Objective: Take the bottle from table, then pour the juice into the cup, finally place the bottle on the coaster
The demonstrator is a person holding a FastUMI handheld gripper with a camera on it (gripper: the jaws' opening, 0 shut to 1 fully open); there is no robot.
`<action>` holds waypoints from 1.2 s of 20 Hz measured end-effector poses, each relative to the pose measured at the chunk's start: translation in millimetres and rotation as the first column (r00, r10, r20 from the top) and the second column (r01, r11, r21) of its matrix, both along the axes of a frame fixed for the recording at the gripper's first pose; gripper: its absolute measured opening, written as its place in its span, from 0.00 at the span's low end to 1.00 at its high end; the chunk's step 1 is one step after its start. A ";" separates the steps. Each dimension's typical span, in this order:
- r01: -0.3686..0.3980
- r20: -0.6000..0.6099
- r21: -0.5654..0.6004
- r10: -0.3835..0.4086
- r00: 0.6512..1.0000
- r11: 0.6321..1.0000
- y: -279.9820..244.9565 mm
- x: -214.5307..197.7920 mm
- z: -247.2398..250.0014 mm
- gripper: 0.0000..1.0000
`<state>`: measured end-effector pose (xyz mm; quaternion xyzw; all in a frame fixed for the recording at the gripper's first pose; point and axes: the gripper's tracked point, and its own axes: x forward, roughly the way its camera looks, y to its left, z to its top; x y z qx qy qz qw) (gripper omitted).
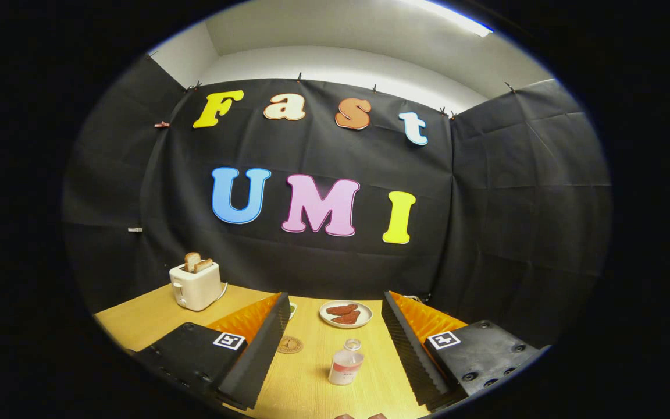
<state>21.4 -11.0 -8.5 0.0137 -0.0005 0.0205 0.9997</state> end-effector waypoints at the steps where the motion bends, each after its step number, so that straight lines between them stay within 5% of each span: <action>1: -0.002 -0.002 0.005 0.002 1.000 1.000 -3.1 4.1 -2.2 0.97; 24: -0.141 -0.042 0.062 0.144 0.989 0.988 -23.6 65.2 -98.9 0.97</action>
